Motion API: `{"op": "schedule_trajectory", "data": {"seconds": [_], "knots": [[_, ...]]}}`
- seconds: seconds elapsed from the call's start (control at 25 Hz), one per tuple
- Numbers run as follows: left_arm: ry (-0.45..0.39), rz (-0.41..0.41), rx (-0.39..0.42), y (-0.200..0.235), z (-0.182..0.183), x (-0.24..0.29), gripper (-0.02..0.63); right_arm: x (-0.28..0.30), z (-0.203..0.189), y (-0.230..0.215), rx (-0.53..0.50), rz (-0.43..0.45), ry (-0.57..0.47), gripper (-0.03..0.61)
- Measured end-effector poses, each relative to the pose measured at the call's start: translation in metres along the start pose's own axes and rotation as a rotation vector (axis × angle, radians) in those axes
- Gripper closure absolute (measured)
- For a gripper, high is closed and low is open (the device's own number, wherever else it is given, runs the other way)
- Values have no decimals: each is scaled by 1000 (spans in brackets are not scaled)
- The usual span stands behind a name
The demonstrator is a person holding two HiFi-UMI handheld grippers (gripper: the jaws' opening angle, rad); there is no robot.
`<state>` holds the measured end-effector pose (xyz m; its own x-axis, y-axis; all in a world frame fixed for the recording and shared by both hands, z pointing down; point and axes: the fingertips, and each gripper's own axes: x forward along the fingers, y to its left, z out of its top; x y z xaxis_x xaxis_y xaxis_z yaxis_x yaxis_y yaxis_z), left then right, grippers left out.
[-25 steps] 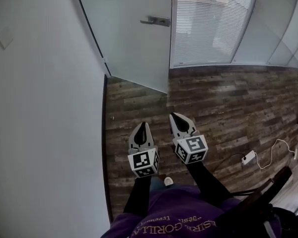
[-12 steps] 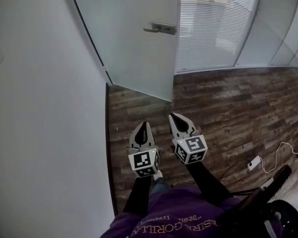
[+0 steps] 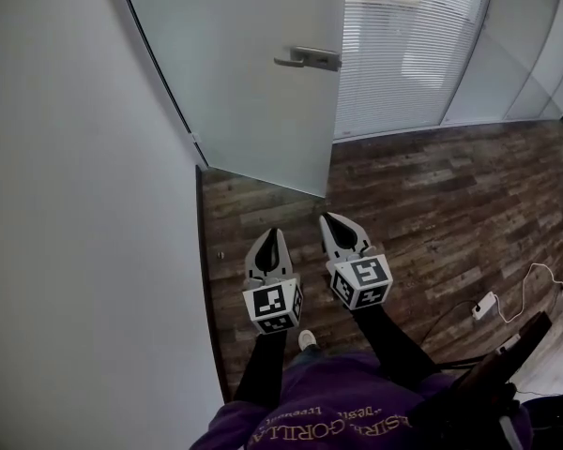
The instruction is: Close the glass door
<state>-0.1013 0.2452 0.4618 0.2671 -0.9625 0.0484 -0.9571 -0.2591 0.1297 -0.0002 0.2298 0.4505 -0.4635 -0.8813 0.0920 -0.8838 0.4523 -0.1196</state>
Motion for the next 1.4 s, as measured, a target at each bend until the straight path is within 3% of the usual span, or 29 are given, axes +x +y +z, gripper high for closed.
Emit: {"op": "schedule_trajectory", "data": {"seconds": [0.4, 1.0, 1.4], "knots": [[9, 6, -27, 10, -8, 26, 614, 27, -2, -16, -4, -8, 15, 588], [-22, 85, -11, 26, 14, 129, 614, 119, 24, -70, -5, 70, 6, 588], [-29, 117, -45, 29, 13, 169, 614, 155, 21, -97, -8, 111, 33, 588]]}}
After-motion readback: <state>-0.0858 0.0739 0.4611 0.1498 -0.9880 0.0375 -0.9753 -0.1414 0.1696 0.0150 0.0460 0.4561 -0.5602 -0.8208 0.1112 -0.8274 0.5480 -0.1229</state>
